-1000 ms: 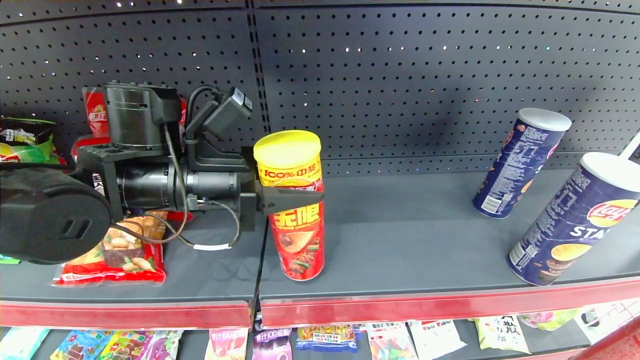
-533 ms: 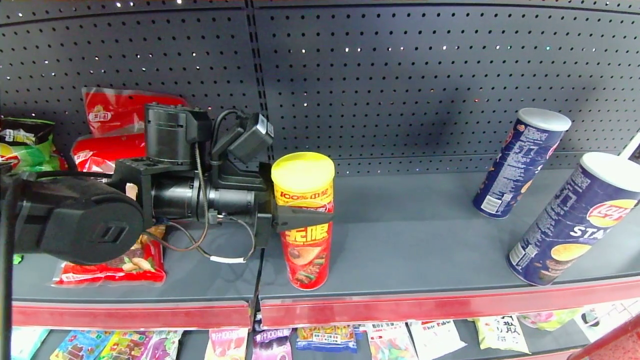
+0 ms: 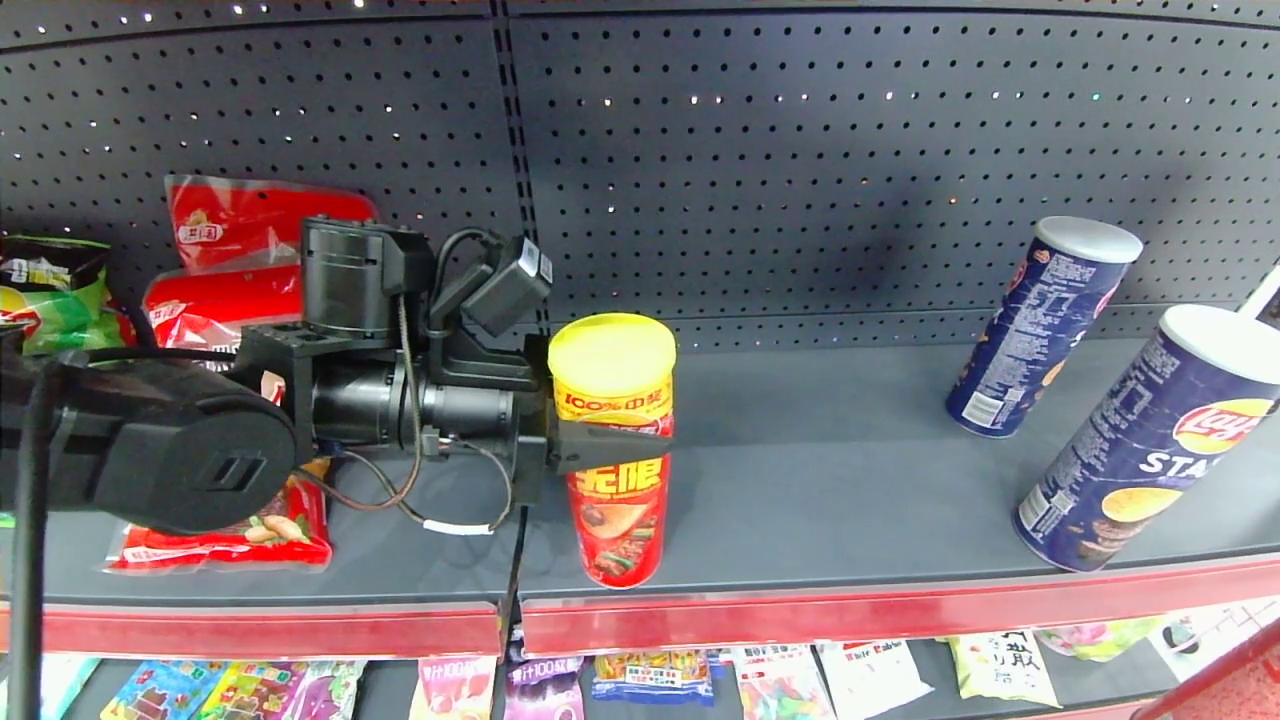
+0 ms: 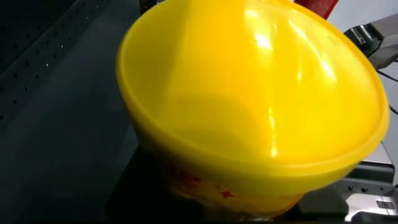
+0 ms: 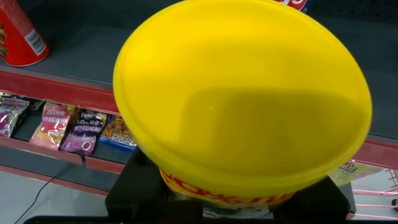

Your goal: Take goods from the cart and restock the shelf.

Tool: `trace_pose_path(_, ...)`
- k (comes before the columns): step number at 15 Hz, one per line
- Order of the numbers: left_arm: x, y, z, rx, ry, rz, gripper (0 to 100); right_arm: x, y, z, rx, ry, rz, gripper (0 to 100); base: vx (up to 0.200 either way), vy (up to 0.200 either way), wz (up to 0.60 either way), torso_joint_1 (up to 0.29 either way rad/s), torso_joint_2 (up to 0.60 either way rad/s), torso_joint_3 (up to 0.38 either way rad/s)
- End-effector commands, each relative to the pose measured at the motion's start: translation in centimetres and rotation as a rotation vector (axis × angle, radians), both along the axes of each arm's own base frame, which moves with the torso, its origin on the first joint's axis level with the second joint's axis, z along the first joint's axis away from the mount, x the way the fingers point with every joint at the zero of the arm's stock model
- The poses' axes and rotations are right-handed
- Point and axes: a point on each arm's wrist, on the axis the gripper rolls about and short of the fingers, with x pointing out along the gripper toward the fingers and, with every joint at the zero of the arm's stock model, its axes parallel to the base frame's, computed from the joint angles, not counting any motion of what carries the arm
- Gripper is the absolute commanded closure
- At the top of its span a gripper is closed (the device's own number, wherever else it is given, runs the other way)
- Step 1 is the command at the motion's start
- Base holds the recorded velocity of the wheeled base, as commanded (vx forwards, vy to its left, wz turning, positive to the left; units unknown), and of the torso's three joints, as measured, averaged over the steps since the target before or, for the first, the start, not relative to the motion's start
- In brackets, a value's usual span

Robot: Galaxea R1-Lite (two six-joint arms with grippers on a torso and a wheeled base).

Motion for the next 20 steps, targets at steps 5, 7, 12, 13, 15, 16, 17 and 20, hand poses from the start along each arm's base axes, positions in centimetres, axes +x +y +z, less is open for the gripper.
trace_pose_path(5,0.3,0.0,-0.7,0.013,0.022,0.008,0,0.1,0.0,-0.1,-0.002,0.006,0.003,100,0.000,0.000,0.00,0.000,0.00,0.000)
trace_pose_path(7,0.1,0.0,-0.7,0.014,0.023,0.014,0,0.2,0.0,0.0,-0.001,0.009,0.009,100,0.000,0.000,0.00,0.000,0.00,0.000)
trace_pose_path(12,-2.8,3.2,-0.8,0.036,0.038,0.094,0,2.3,0.8,3.4,0.002,0.018,0.199,100,0.000,0.000,0.00,0.000,0.00,0.000)
trace_pose_path(13,-3.8,4.3,-1.0,0.047,0.045,0.133,0,3.1,1.4,4.4,0.001,0.023,0.272,100,0.000,0.000,0.00,0.000,0.00,0.000)
trace_pose_path(15,-5.2,5.9,-1.3,0.059,0.056,0.185,0,4.6,2.6,6.1,-0.002,0.034,0.376,100,0.000,0.000,0.00,0.000,0.00,0.000)
trace_pose_path(16,-6.4,6.8,-1.6,0.067,0.061,0.216,0,5.8,3.6,7.1,-0.004,0.043,0.438,100,0.000,0.000,0.00,0.000,0.00,0.000)
trace_pose_path(17,-7.2,7.4,-1.8,0.075,0.067,0.243,0,6.8,4.5,7.8,-0.007,0.054,0.480,100,0.000,0.000,0.00,0.000,0.00,0.000)
trace_pose_path(20,-8.4,8.2,-1.8,0.093,0.067,0.352,0,11.7,8.5,9.8,-0.007,0.081,0.585,100,0.000,0.000,0.00,0.000,0.00,0.000)
